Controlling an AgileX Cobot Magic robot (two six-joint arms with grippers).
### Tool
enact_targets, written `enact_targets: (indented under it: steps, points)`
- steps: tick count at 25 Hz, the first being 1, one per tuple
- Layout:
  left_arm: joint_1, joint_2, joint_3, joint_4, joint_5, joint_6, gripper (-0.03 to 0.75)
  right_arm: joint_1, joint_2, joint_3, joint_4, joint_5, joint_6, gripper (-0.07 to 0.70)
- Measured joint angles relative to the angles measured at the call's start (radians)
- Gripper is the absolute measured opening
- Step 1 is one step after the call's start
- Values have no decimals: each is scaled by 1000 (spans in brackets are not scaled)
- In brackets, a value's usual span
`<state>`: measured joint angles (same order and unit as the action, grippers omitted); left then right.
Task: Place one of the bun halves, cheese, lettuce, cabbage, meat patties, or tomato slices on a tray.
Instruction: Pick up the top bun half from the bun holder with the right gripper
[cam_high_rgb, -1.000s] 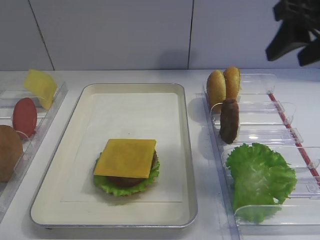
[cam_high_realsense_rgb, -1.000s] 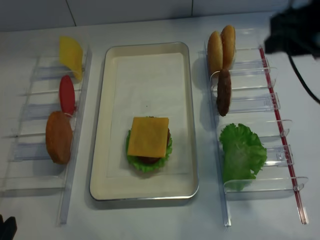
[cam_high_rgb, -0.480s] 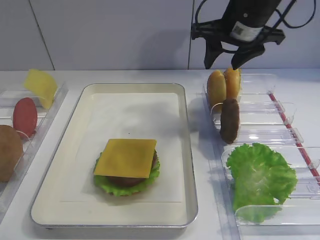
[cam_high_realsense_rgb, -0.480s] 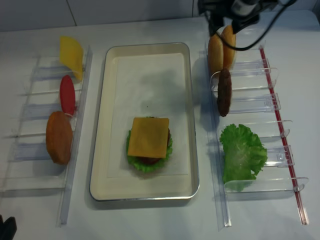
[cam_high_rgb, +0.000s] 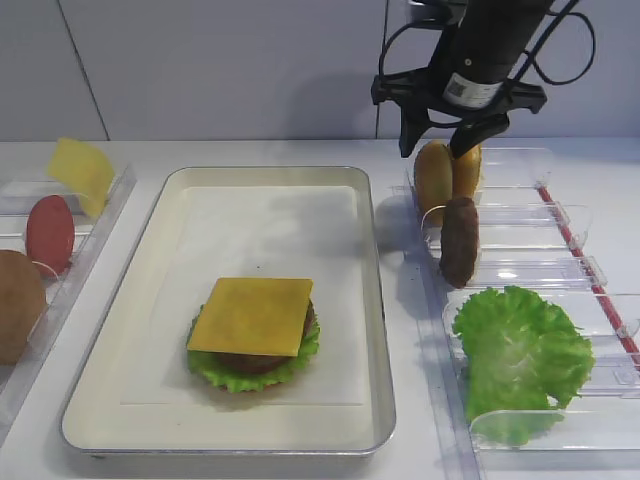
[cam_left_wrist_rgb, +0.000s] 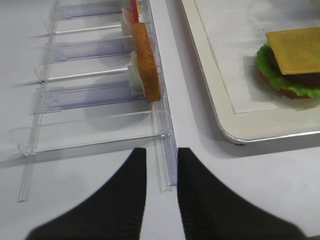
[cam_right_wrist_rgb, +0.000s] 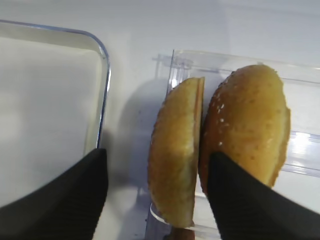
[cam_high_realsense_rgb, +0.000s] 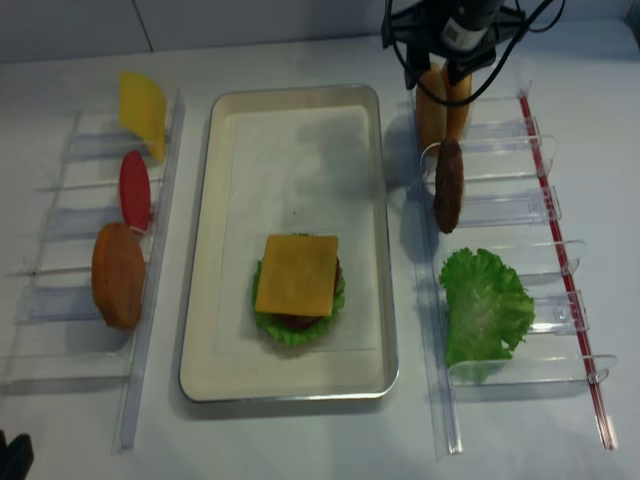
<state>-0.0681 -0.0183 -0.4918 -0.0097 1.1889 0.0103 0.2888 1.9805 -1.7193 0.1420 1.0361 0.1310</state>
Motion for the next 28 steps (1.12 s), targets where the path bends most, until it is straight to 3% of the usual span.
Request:
enact_targets:
  steps: [13,21,24,28]
  points:
    - [0,0,0,0,0,0,169,0,41,-2,23,-9,2,436]
    - [0,0,0,0,0,0,169,0,51,-7,7,-9,4,236]
    - [0,0,0,0,0,0,169,0,58,-37,3,32,4,230]
    - [0,0,0,0,0,0,169,0,66,-136,5,138,4,230]
